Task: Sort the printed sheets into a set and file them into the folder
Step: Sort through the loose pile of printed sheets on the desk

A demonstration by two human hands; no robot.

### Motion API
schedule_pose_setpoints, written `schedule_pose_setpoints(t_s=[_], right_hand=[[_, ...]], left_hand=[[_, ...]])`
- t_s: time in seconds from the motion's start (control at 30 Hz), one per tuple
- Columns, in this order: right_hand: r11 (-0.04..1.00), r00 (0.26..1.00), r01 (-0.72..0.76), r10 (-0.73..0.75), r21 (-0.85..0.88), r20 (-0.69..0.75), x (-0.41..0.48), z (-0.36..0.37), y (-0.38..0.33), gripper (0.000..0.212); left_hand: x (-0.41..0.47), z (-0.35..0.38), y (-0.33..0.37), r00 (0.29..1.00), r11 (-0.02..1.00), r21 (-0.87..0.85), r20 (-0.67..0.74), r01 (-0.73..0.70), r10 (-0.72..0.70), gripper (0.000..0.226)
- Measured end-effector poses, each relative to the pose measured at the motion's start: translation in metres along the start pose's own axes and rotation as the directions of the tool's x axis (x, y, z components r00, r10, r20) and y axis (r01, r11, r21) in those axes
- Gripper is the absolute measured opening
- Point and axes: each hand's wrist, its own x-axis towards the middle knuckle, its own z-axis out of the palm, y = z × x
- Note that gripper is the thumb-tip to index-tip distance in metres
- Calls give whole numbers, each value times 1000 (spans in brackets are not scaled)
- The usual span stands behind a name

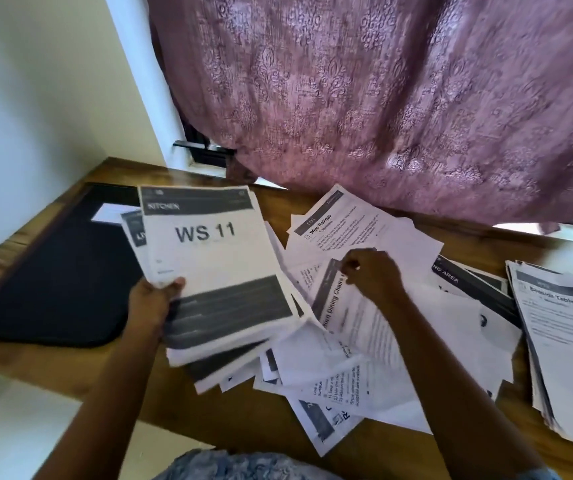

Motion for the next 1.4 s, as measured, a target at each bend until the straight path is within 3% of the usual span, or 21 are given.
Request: schedule_pose_setpoints(t_s=[0.07, 0.17, 0.23, 0.3, 0.37, 0.5, 0.57, 0.63, 0.7, 0.8, 0.87, 0.93, 1.0, 1.03, 1.1, 1.13, 1.17, 1.2, 1.27, 1.33, 1.4], right_hand=[[998, 983, 55, -62, 43, 171, 3, -12, -4, 19], [983, 826, 102, 3, -154, 563, -19, 13, -14, 86], [952, 810, 159, 26, -261, 586, -36, 35, -8, 109], [978, 888, 122, -31, -169, 460, -45, 40, 2, 98], [997, 954, 66, -48, -51, 295, -48, 39, 8, 71], [978, 995, 15, 5, -208, 97, -40, 25, 2, 20], [990, 996, -42, 52, -133, 72, -26, 2, -9, 20], [981, 990, -105, 87, 163, 115, -16, -21, -39, 25], [876, 983, -148, 78, 459, 168, -10, -23, -83, 28], [782, 960, -230, 83, 579, 268, -1, 22, -144, 30], [527, 806, -546, 119, 651, 580, -1, 50, -173, 42], [162, 629, -768, 6, 620, 777, -2, 65, -181, 57], [46, 670, -741, -20, 670, 742, -4, 64, -171, 56], [81, 729, -682, -10, 727, 684, -5, 59, -159, 53], [344, 870, -488, 121, 802, 477, 0, 47, -116, 40], [564, 923, -384, 216, 731, 318, 5, 42, -85, 35], [776, 940, -337, 313, 533, 138, 7, 33, -53, 36], [892, 925, -362, 380, 272, -15, 8, 24, -23, 45], [847, 848, -528, 523, -57, -80, 6, 14, 26, 73], [777, 782, -617, 623, -129, 11, 6, 12, 48, 89], [766, 765, -636, 642, -92, 52, 11, 14, 59, 87]], left_hand=[[-11, 4, -11, 999, 999, 8, 18, 44, -44, 29], [-22, 4, -20, 997, 997, -21, 17, 79, -78, 22], [-22, 1, -24, 996, 995, -42, 28, 91, -90, 29], [-19, -3, -28, 994, 994, -44, 43, 100, -98, 32], [-20, -4, -27, 994, 995, -31, 57, 99, -97, 31], [-21, -6, -29, 990, 993, -59, 106, 101, -94, 34], [-22, -4, -30, 987, 991, -78, 121, 112, -102, 32], [-28, 1, -29, 985, 982, -128, 125, 139, -123, 26], [-35, 7, -31, 979, 972, -167, 146, 163, -139, 22], [-36, 14, -40, 953, 948, -201, 228, 246, -198, 20], [-34, 16, -41, 869, 887, -306, 460, 347, -181, 30], [-35, 21, -44, 864, 945, -236, 496, 224, -81, 43], [-33, 22, -50, 940, 992, -122, 340, 31, 12, 48], [-32, 21, -52, 953, 998, -55, 297, -41, 55, 53], [-31, 21, -56, 949, 999, 11, 313, -53, 47, 59], [-30, 20, -57, 954, 998, 37, 297, -53, 40, 54], [-28, 20, -54, 963, 998, 49, 268, -41, 27, 47], [-29, 19, -50, 974, 998, 51, 228, -31, 18, 37], [-28, 15, -46, 987, 998, 57, 162, 6, -15, 23], [-22, 11, -40, 990, 998, 28, 129, 48, -52, 18], [-12, 5, -33, 990, 998, -17, 132, 55, -52, 21]])
